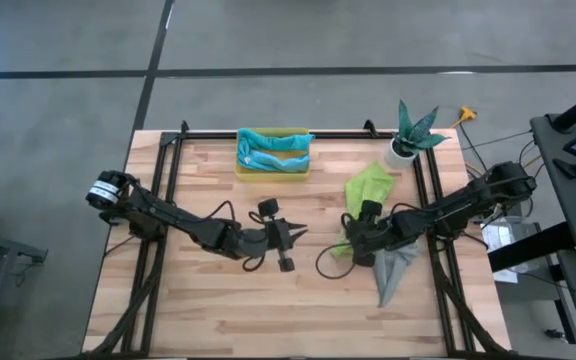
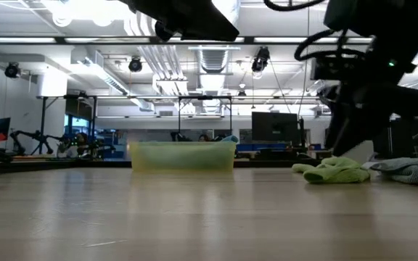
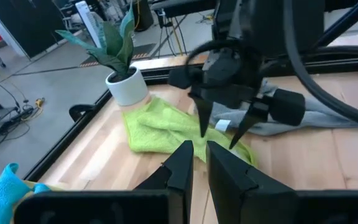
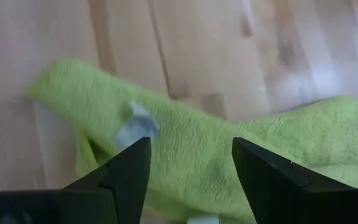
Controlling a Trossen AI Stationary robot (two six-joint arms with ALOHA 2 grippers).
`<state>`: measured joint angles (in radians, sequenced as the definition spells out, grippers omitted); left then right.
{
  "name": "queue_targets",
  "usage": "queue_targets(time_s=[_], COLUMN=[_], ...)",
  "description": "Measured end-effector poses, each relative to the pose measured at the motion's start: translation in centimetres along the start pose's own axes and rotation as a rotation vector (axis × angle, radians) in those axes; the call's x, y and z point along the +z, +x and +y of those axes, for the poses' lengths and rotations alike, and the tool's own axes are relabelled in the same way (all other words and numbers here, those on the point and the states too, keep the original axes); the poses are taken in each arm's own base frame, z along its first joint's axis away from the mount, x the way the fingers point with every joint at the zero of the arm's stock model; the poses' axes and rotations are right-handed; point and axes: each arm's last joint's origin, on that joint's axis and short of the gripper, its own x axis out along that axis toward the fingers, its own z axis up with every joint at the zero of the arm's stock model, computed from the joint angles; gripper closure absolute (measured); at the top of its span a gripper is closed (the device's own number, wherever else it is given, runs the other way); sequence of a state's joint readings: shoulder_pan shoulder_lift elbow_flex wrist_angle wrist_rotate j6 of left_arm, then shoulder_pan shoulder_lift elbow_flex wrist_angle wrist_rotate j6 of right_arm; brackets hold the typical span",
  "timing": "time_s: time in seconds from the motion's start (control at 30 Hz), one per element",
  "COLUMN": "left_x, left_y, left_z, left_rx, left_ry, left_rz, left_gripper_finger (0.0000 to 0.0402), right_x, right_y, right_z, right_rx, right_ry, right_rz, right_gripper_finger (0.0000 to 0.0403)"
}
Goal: Roll microfiber towels into tight, uniform cylinder then place into a basket
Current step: Roll the green towel
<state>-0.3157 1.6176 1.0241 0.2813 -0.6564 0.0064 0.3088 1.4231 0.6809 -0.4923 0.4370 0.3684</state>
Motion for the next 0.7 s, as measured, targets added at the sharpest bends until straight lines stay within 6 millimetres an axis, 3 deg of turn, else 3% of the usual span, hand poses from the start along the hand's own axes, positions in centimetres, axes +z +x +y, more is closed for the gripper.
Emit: queue_targets(time_s=[0.3,0.7], left_x=[-0.1,-0.1], left_y=[-0.1,-1.4], left_z=[-0.1,0.8], left_rx=[-0.003,0.022], left_ry=[0.043,0.138], left_rz=[0.011,0.097], left_gripper_finger=[0.0372,0.0372], right_x=[-2.1,-1.2], right_y=[1.0,0.5], right_z=[0.1,1.7], right_rx=[-0.011,0.068], right_ry=[-0.064,-0.146], right_rz=[0.032,-0.13], right_gripper_finger=[0.0205,0.0209])
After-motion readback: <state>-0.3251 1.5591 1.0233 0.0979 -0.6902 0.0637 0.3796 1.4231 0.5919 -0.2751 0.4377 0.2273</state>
